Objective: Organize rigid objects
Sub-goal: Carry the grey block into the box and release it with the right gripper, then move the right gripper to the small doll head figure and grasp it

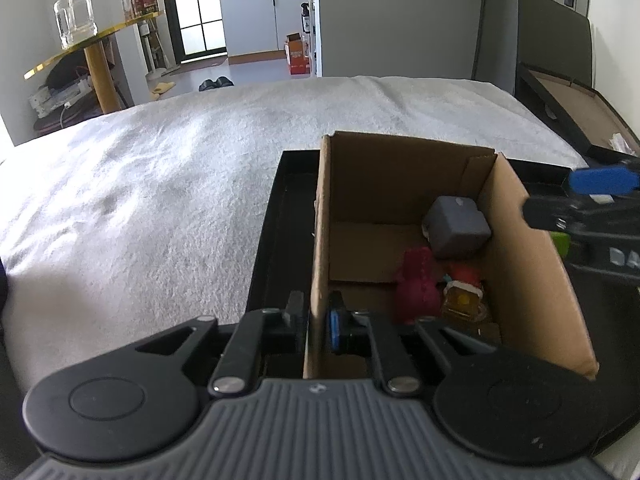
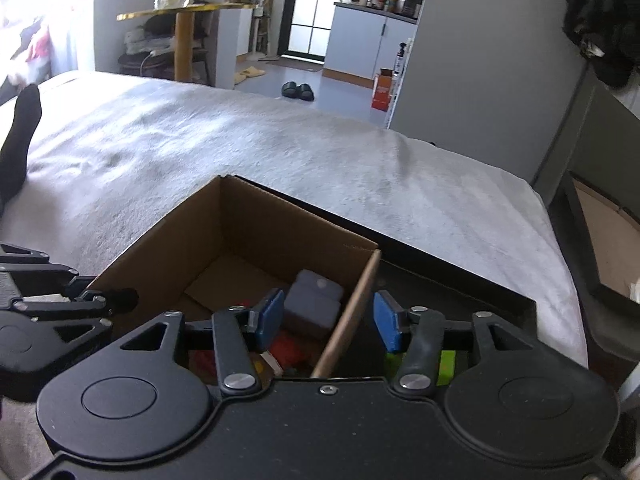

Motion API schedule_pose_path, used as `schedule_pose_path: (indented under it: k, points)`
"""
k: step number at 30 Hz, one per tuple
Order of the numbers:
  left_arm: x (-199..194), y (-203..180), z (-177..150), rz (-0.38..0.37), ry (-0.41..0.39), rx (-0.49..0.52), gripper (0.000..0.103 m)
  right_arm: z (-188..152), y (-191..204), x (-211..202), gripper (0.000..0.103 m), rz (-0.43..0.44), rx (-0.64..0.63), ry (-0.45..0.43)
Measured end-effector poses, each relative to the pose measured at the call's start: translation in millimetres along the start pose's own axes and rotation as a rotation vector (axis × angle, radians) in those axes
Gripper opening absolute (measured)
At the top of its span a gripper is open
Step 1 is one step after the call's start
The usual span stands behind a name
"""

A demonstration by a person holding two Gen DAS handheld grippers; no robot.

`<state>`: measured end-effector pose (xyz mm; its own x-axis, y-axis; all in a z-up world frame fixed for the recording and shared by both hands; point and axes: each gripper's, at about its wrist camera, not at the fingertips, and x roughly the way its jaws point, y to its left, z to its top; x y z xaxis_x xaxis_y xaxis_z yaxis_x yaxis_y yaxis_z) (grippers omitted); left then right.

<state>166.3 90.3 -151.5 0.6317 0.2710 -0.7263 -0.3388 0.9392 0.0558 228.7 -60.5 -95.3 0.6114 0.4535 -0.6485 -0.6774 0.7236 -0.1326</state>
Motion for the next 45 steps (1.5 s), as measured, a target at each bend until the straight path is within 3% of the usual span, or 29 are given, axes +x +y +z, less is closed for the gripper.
schedule_pose_path:
  k: [5, 7, 9, 15, 29, 45]
  points:
    - [-5, 1, 4, 0.019, -0.011, 0.001, 0.019, -5, -11, -10, 0.063, -0.012, 0.038, 0.009]
    - [-7, 2, 6, 0.028, -0.017, -0.002, 0.028, -7, -18, -13, 0.067, -0.026, 0.067, 0.01]
    - [-9, 2, 7, 0.041, -0.026, -0.004, 0.046, -9, -24, -14, 0.07, -0.036, 0.097, 0.01]
    - [-14, 0, 10, 0.07, -0.051, 0.002, 0.06, -18, -44, -15, 0.075, -0.055, 0.152, 0.016]
    - [-21, -32, 20, 0.063, -0.077, 0.067, 0.076, -49, -91, -11, 0.076, -0.08, 0.254, 0.039]
    - [-1, -50, 20, 0.136, -0.052, 0.104, 0.081, -80, -129, 17, 0.079, -0.06, 0.298, 0.076]
